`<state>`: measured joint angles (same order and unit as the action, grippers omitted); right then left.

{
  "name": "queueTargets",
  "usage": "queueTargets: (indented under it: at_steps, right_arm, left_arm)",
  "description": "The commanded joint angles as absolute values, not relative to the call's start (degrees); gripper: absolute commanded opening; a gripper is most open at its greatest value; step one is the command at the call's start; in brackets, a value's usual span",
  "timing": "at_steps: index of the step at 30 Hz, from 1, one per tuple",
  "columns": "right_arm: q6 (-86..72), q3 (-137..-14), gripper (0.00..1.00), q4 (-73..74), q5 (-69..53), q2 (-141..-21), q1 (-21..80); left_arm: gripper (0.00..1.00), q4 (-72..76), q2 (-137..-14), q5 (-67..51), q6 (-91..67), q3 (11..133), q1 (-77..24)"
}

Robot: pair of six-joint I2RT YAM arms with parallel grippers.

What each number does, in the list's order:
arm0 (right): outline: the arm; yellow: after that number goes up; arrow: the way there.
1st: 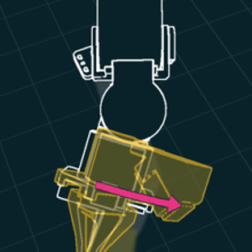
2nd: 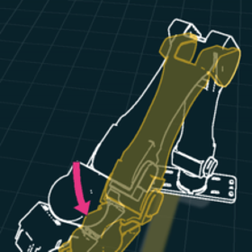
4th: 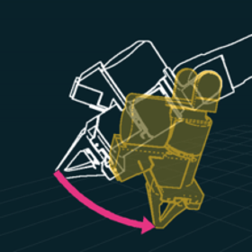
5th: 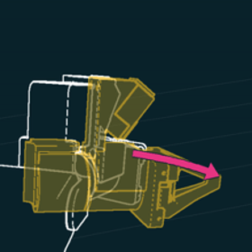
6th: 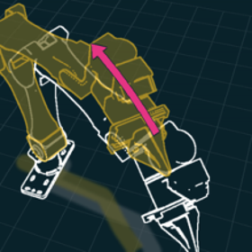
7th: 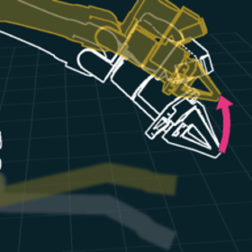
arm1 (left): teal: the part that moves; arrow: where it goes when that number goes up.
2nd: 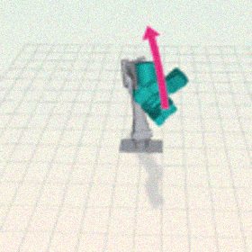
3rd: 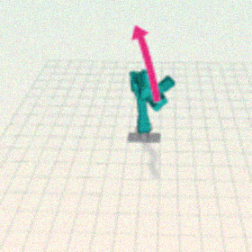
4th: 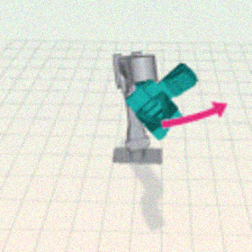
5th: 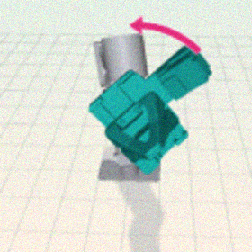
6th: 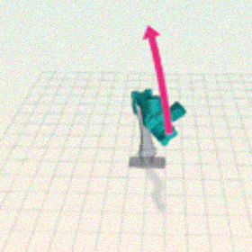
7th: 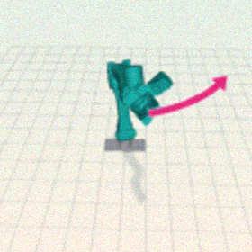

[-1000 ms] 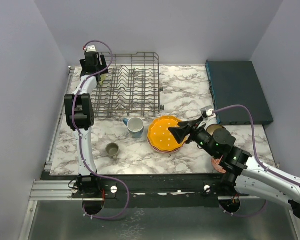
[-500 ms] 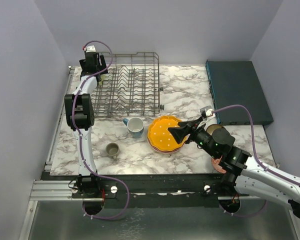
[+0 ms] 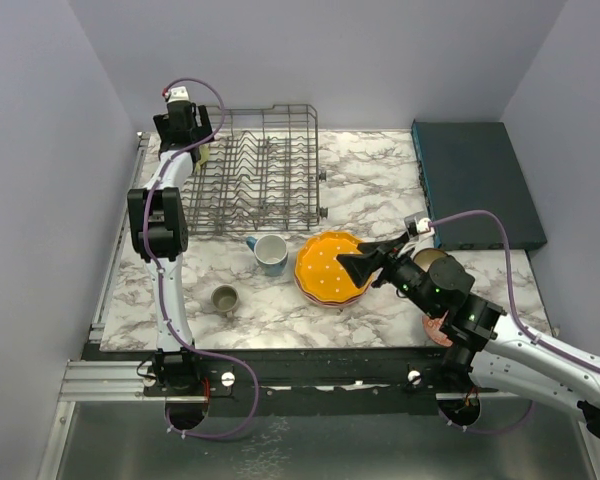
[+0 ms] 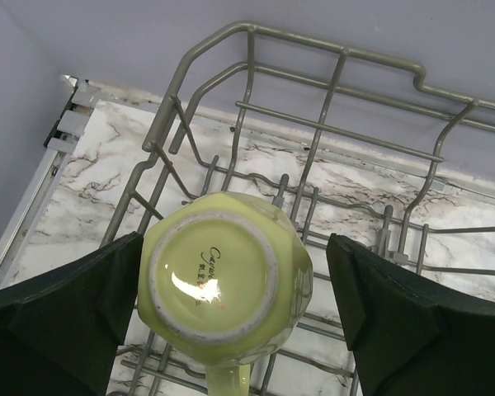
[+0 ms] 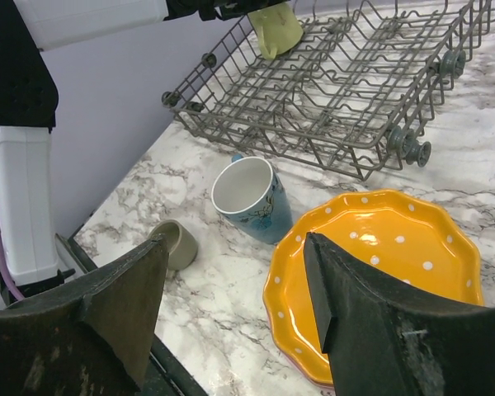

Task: Load the mixed dishes into the dish rack
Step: Turn the cup upside down in the dish rack.

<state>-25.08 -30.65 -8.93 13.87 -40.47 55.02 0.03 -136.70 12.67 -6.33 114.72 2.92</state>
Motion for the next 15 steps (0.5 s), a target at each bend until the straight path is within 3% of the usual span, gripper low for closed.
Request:
queueTargets:
  at_steps: [1, 15]
  right_arm:
    - [-25.8, -30.3, 0.73, -8.6, 14.7, -39.4, 54.8]
    - [-27.8, -30.8, 0.74, -6.0, 14.6, -38.1, 54.8]
  left_arm:
    - [0.99, 1.9, -132.0, 14.0, -5.4, 114.2, 3.1]
    - [0.99, 2.0, -128.7, 15.3, -4.1, 112.0, 3.1]
